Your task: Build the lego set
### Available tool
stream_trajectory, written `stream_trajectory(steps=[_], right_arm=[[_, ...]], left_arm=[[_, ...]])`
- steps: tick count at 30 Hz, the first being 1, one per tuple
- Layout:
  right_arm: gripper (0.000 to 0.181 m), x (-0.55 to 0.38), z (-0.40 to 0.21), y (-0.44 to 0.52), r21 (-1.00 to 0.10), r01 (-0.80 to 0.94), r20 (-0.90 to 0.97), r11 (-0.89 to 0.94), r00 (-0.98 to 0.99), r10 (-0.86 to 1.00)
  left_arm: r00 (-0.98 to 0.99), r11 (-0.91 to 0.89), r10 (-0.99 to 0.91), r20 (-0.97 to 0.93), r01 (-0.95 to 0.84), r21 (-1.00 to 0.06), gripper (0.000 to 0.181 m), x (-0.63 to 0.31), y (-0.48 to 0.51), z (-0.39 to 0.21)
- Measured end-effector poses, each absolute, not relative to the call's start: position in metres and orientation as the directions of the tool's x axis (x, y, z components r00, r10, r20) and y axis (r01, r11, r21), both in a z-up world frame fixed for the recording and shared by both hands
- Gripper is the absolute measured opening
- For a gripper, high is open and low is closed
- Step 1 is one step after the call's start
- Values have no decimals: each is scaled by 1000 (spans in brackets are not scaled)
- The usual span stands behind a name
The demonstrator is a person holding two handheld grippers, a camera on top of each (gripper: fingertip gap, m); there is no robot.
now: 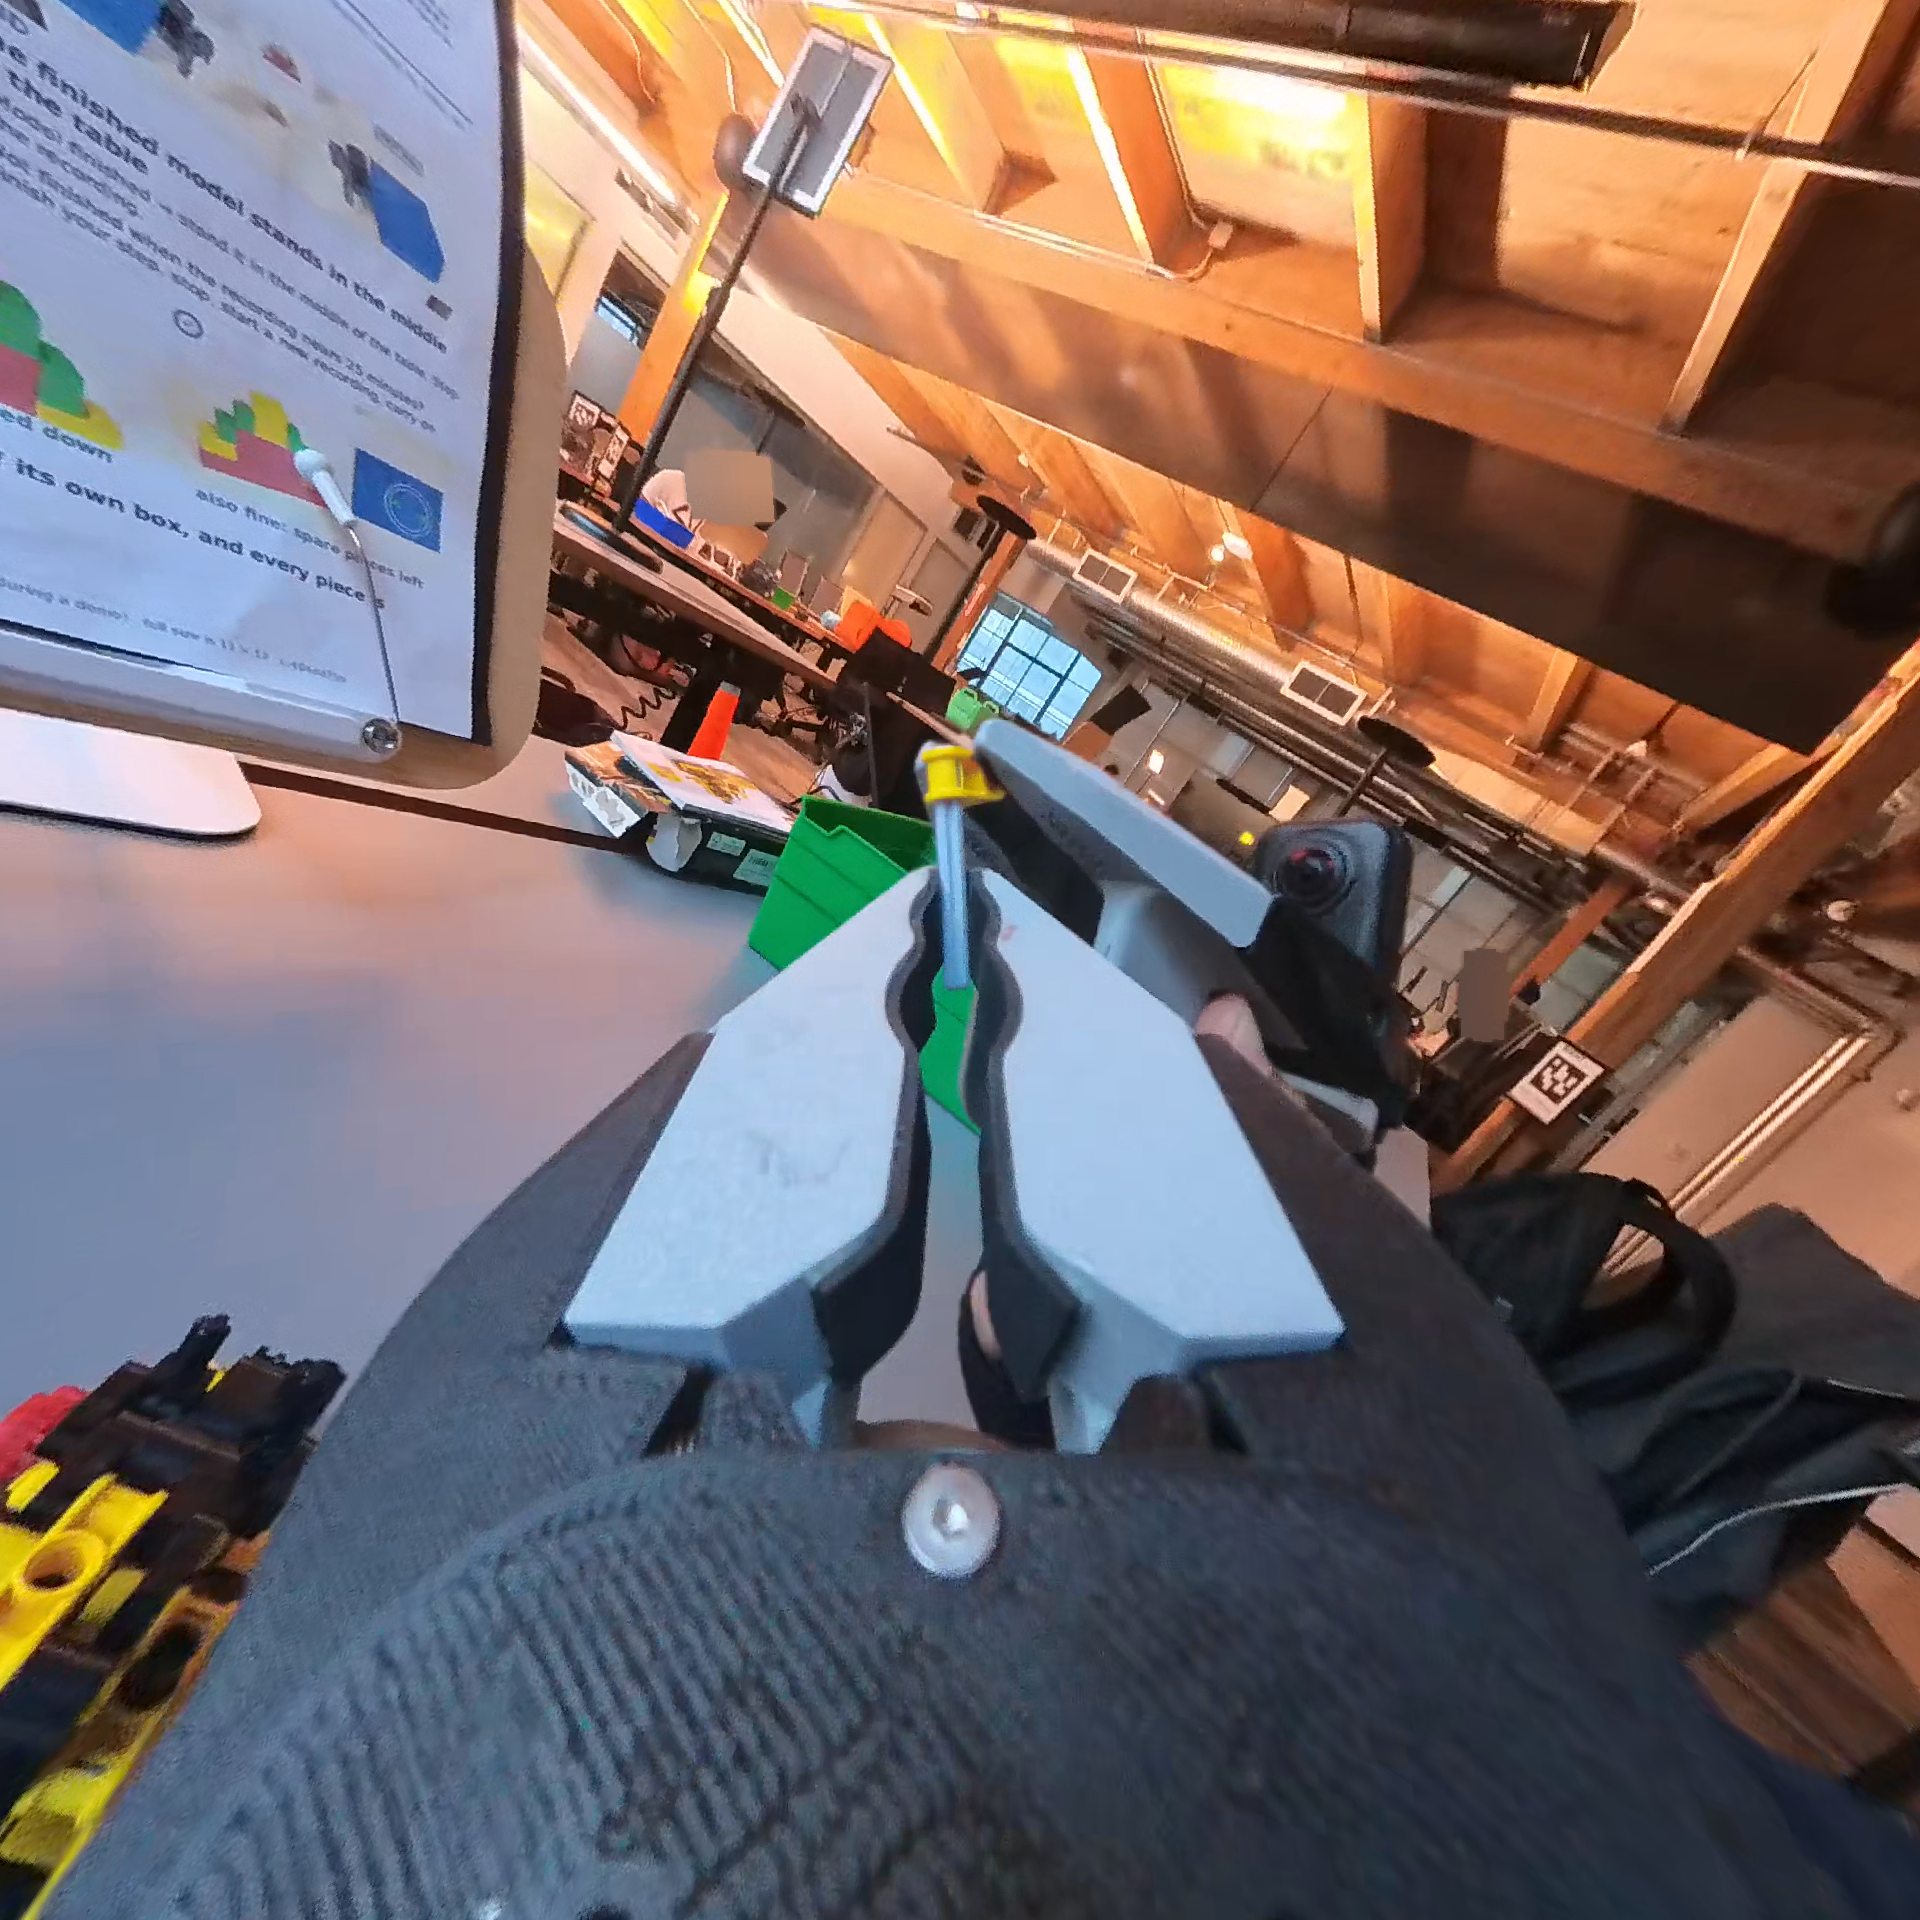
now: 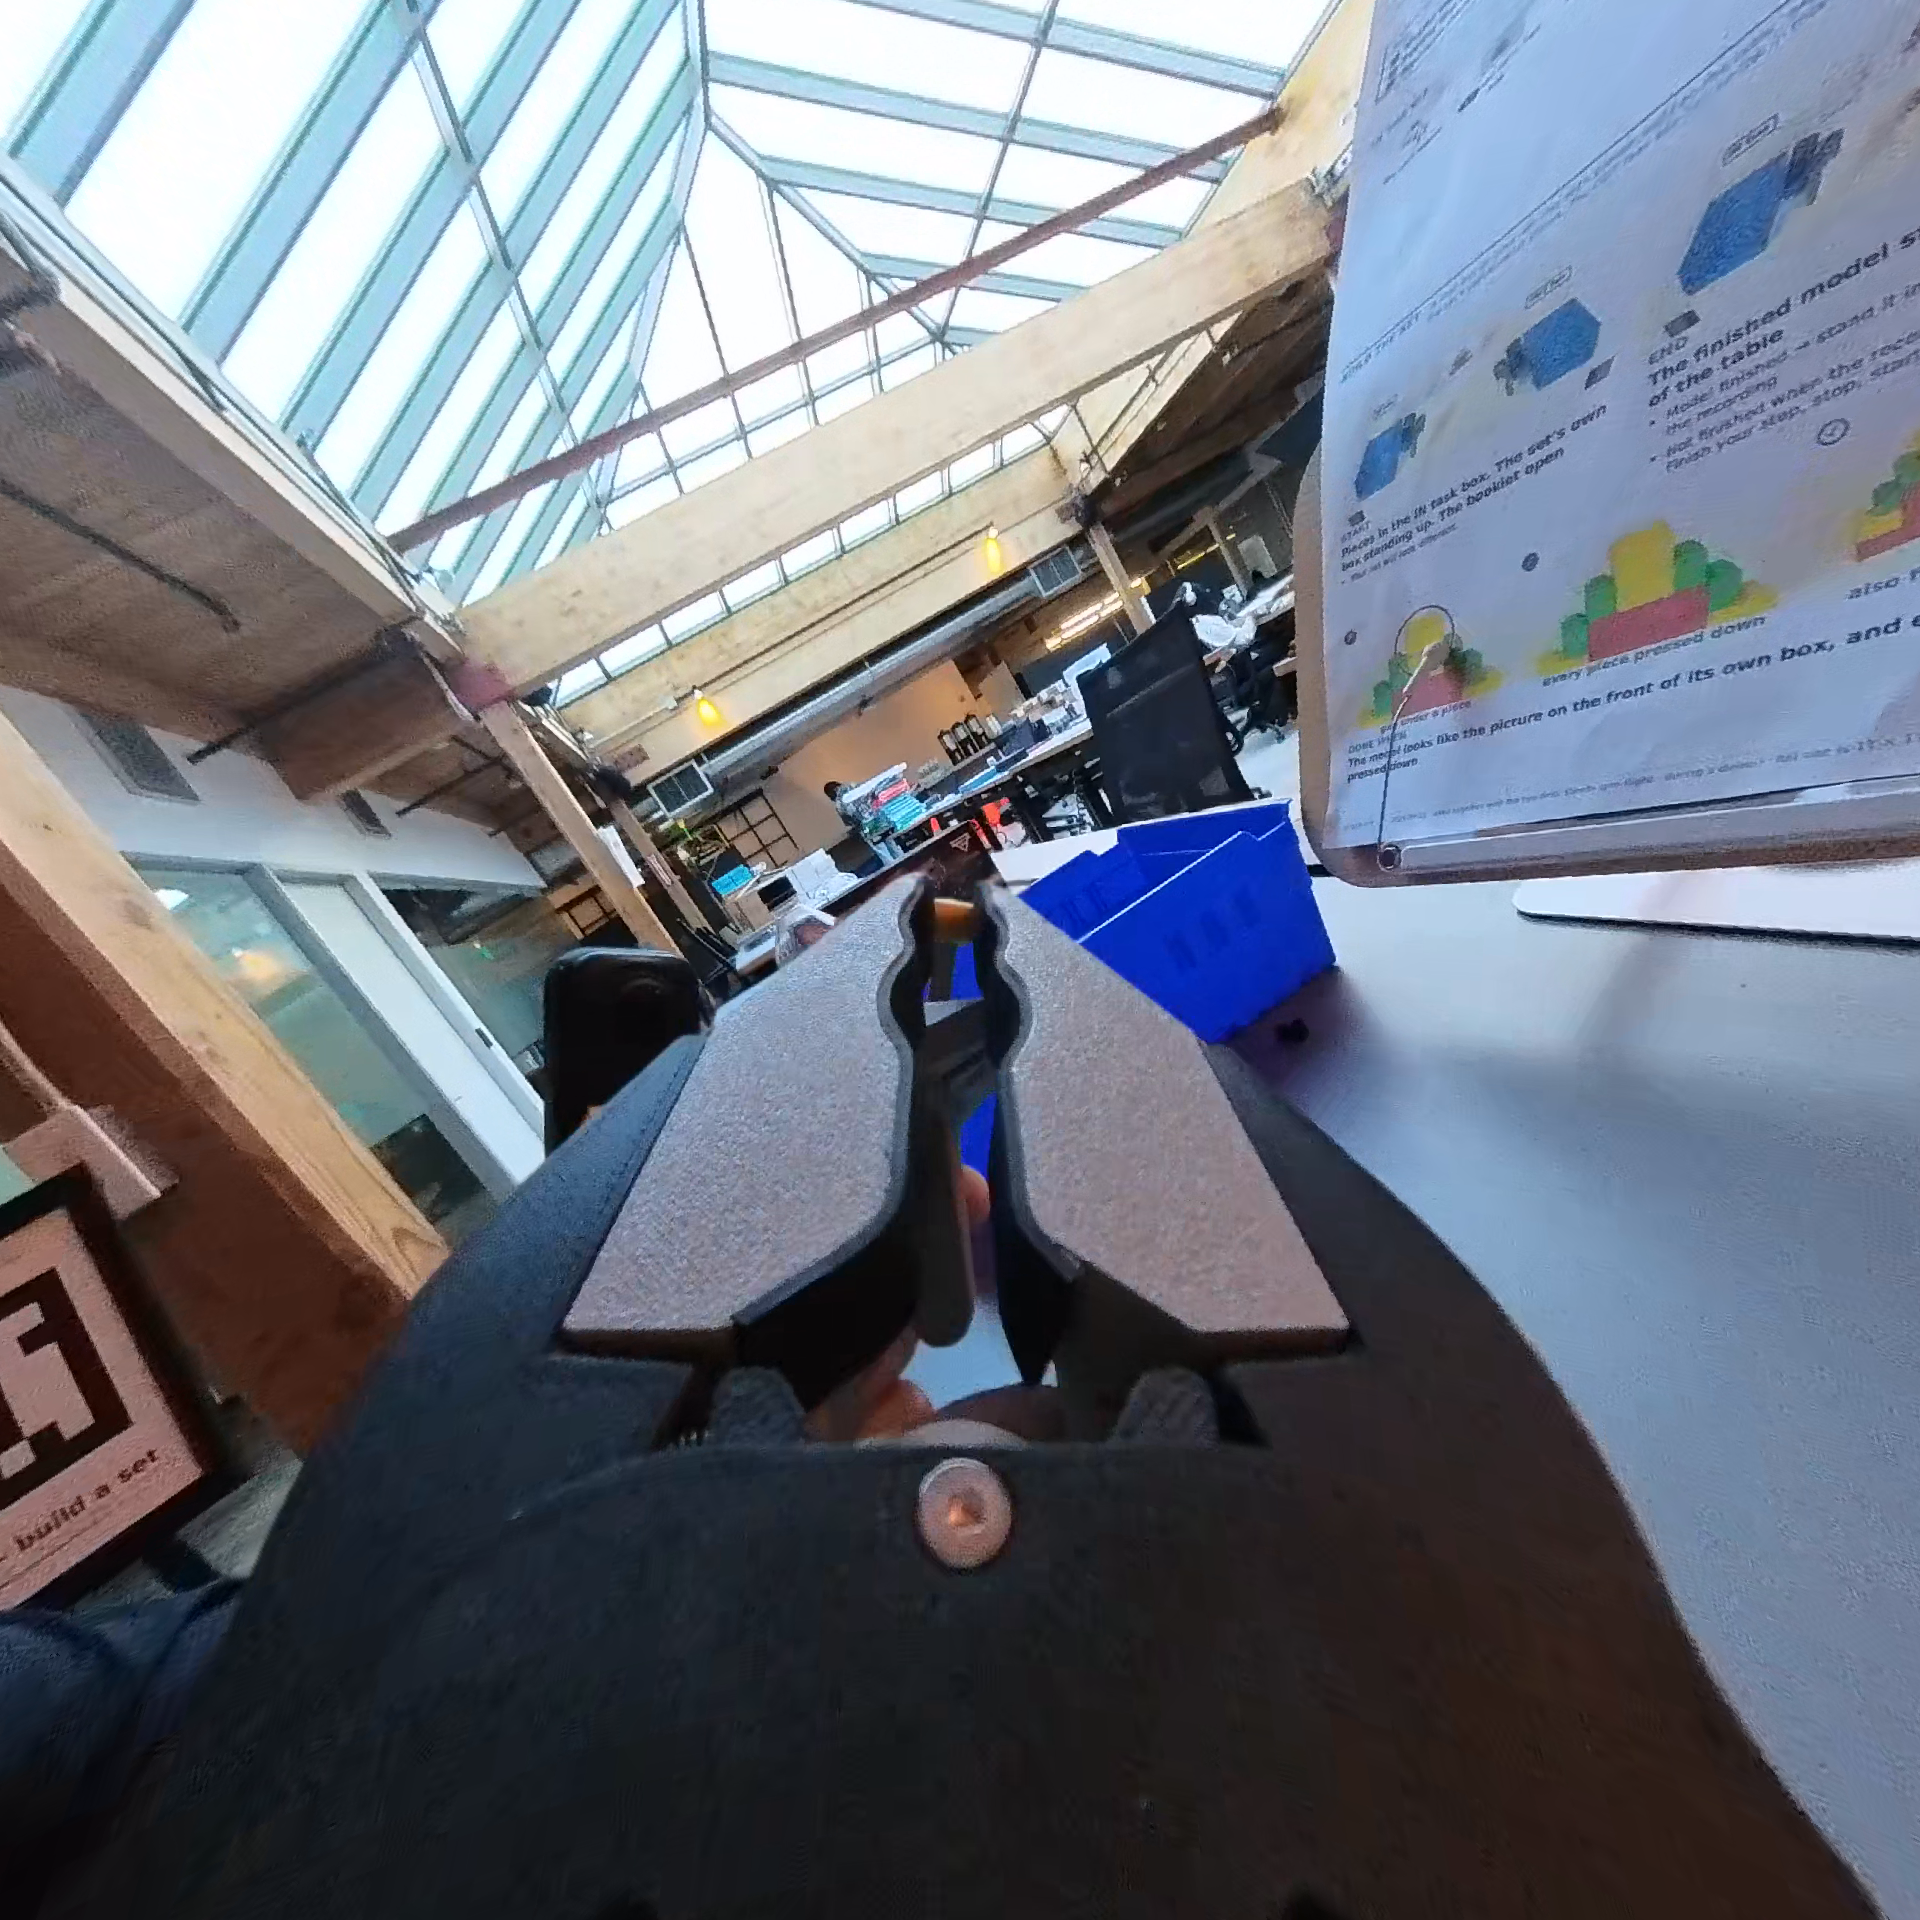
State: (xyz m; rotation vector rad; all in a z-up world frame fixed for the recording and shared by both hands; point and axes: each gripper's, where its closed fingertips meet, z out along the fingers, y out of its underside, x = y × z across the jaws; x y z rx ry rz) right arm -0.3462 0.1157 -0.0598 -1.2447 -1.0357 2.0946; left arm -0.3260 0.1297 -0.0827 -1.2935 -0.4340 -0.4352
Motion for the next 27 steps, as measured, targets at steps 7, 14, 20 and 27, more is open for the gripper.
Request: stream_trajectory(steps=[7,14,20,27], right_arm=[[4,-351,-52,110,-778,-24,-526,-628,-522,671],[27,-338,-58,113,-904,34,-382,-426,-509,771],[11,-338,-56,108,-895,34,-391,-444,-539,747],[17,-342,-61,109,-878,30,-421,-478,-522,741]], left_arm=[[834,265,-74,547,545,-795,0,-332,127,-74],[849,279,-120,515,527,-803,0,-333,121,-67],[879,272,-117,462,476,-836,0,-322,123,-65],[878,260,-94,469,477,-840,0,-326,125,-70]])
